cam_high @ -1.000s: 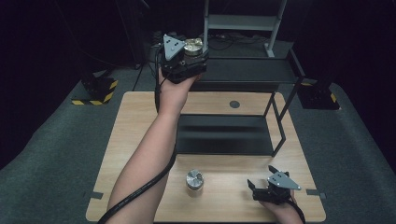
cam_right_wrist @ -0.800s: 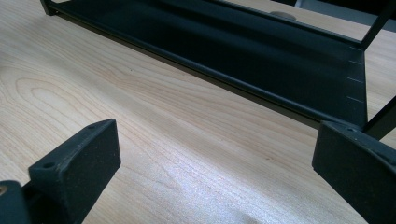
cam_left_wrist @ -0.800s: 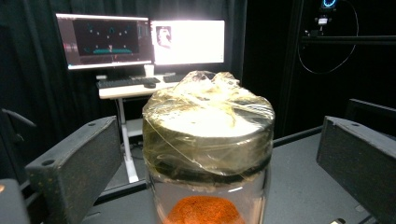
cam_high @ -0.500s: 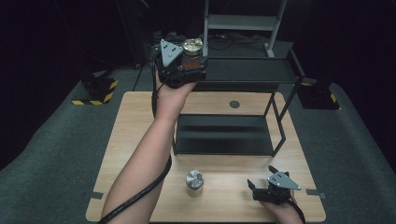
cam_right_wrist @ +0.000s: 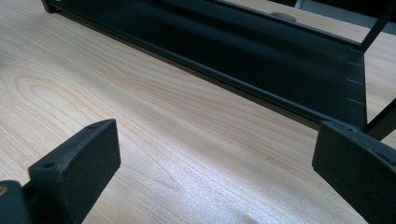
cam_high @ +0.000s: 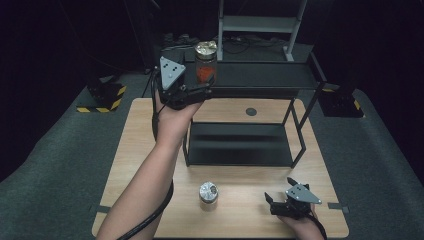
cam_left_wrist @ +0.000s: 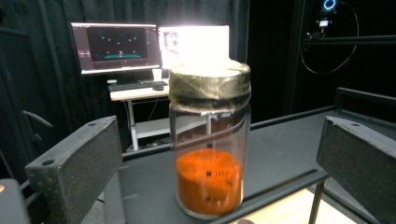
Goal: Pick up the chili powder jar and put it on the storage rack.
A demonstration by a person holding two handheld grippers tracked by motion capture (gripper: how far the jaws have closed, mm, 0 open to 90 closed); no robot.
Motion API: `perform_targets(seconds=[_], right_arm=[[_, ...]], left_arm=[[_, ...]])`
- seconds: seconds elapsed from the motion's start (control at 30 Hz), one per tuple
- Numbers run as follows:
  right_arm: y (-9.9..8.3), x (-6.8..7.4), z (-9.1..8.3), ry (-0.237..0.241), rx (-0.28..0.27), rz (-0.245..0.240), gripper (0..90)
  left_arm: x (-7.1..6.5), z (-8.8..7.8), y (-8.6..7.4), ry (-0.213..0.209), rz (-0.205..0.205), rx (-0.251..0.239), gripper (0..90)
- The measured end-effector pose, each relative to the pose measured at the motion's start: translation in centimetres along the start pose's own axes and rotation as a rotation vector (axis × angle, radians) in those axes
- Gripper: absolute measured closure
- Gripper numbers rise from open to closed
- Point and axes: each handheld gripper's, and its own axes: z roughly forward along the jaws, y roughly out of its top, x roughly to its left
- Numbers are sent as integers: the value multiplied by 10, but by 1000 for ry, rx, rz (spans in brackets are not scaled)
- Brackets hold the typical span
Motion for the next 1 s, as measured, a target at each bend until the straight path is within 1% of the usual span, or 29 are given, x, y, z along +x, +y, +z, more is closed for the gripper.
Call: perform_targets(seconds=[0.17, 0.6, 0.8, 0.87, 0.97, 1.0], right_arm=[[0, 0, 0, 1, 2, -6, 1], [0, 0, 0, 1, 1, -10, 1], [0, 1, 0, -2, 0, -16, 1], [0, 2, 0, -1, 1, -20, 1], [0, 2, -1, -1, -1, -19, 1], [0, 2, -1, 0, -2, -17, 1]], left_arm=[[0, -14, -7, 1, 12, 9, 5], [3, -46, -30, -15, 17, 22, 5], [1, -61, -45, -19, 22, 35, 5], [2, -65, -50, -23, 6, 41, 6], [1, -71, -59, -16, 15, 51, 6], [2, -73, -62, -15, 10, 53, 6]])
